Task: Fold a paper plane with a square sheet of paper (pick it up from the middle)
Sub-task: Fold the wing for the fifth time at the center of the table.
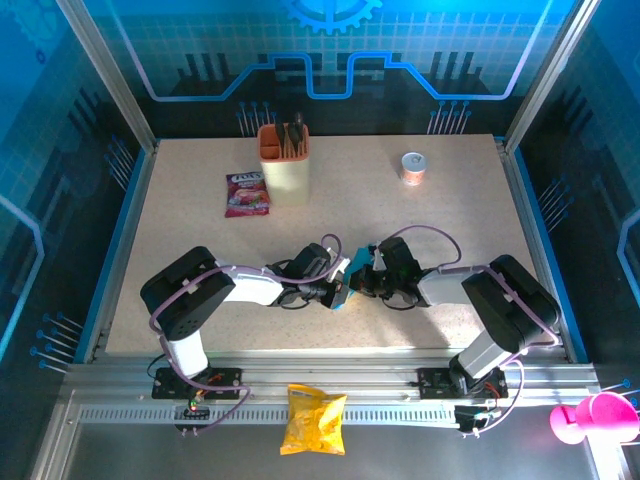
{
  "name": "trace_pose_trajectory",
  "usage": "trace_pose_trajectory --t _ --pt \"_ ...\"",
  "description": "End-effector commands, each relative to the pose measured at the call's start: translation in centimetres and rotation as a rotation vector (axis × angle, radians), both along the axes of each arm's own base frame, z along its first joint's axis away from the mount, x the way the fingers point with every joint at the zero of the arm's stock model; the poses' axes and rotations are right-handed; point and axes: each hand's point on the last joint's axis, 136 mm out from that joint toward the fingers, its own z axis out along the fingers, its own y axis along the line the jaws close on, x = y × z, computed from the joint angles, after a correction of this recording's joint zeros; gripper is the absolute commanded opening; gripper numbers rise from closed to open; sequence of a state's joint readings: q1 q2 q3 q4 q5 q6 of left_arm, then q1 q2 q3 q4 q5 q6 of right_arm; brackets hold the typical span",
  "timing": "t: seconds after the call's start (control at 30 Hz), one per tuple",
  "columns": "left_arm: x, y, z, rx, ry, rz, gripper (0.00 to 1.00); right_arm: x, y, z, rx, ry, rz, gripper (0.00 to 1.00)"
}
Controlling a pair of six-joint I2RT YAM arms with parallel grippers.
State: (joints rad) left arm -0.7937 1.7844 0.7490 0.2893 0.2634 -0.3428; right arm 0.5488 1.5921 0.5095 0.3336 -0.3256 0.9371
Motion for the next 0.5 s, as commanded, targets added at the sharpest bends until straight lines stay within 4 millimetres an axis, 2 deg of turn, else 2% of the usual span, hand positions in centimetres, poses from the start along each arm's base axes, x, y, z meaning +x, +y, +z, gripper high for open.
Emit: trace_pose_trajectory --t 0.0,0.13,0.2,0.3,0.37,0.47 --pt "-0.8 0.9 -1.0 0.029 0.046 0.002 0.03 -0.7 -1.9 -2.8 -0.079 0.075 -0.063 0.00" --pt "-0.2 1.2 0.3 0.001 0.023 0.026 0.17 -1.2 -2.4 -3.8 -0.096 0.112 -0.081 0.00" --pt "0.3 1.6 1.4 -0.028 0.008 0.057 0.29 -1.5 -2.7 -4.3 -0.105 0.127 -0.093 0.00" --pt "1.2 2.5 3.3 -0.085 -0.009 0.115 0.41 -1.7 -3.0 -4.7 -0.115 0.137 -0.100 0.00" --pt "1.6 3.3 4.2 -0.111 -0.022 0.150 0.47 -1.8 -3.1 -4.8 -0.117 0.142 -0.101 0.00" --pt "1.6 3.9 5.0 -0.122 -0.034 0.166 0.49 -1.9 -3.2 -4.8 -0.121 0.143 -0.106 0.00"
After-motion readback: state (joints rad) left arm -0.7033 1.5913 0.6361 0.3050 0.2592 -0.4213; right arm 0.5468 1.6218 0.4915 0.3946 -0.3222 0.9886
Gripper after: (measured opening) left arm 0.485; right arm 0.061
